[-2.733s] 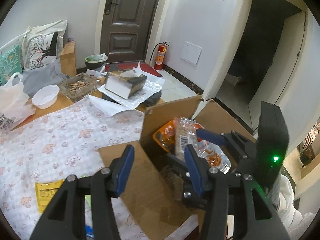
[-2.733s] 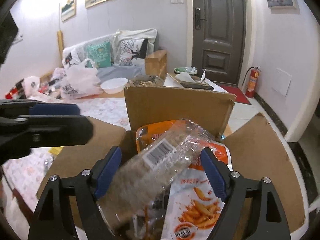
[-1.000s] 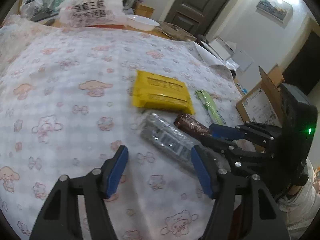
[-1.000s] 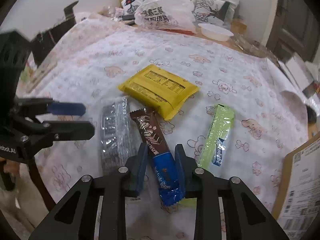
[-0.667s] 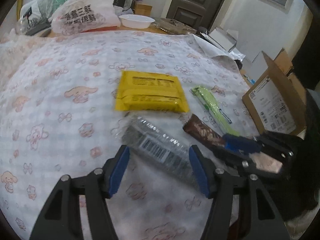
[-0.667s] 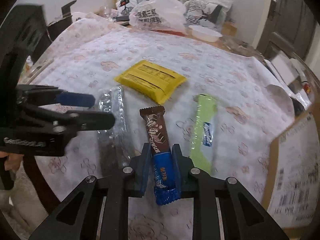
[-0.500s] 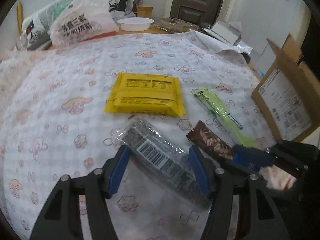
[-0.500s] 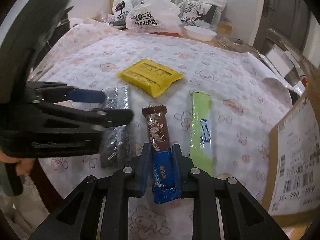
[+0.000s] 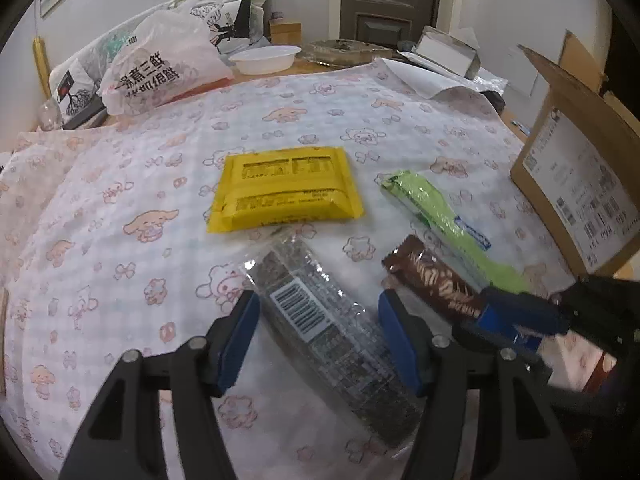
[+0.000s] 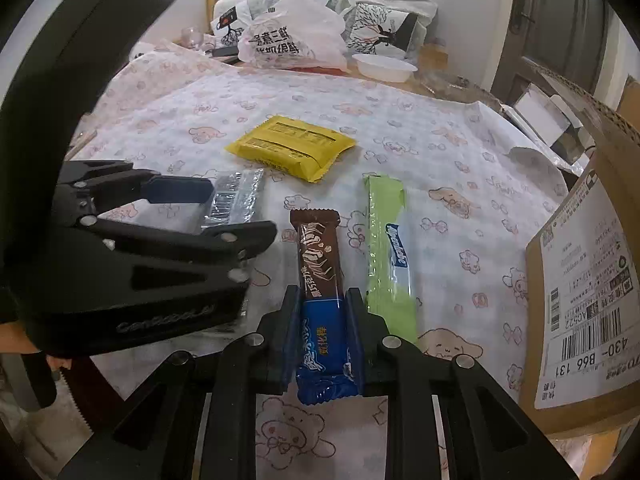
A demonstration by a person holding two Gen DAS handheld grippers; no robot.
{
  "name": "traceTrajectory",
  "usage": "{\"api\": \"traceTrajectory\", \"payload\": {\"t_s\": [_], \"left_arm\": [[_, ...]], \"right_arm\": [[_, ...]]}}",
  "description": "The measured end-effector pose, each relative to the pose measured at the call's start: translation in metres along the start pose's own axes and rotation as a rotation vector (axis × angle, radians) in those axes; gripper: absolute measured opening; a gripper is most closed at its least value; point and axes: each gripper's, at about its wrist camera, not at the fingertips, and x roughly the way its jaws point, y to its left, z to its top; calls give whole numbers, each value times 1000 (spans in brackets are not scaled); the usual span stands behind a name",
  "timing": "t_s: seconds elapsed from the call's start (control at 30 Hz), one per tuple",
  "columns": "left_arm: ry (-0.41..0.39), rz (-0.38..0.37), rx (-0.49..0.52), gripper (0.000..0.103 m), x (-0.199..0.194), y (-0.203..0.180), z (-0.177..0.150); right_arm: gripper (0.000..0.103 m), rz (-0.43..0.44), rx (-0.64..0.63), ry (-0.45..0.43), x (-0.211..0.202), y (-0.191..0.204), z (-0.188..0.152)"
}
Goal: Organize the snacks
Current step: 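Grasp the grey barcode pack with the left gripper and lift both snacks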
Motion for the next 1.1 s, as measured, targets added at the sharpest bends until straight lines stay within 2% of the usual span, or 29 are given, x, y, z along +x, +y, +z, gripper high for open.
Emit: {"api": "traceTrajectory", "payload": {"t_s": [0.23,0.4,0.63,0.7,0.73,0.9,1.1], "left_arm": [[8,16,1,58,-19,22,-25],[4,-13,8,46,-30,37,-40],[-33,-90,36,45,-28,40,-38],[-45,-55,62,39,-27,35,-38],[-46,-55,60,38,-27,35,-38],[-41,-51,55,37,-30,37,-36],[-108,-40,31,37,-62,51,-32]], "right_arm": [[20,24,18,11,-1,-2,-1],[20,58,38,17,-1,-3,0],[20,55,63,-2,4,-2,5],[19,41,46,-16,7,1,6],[15,25,33,-21,7,2,6],[14,23,35,-31,3,6,8],[14,48,5,-105,-31,19,18]]}}
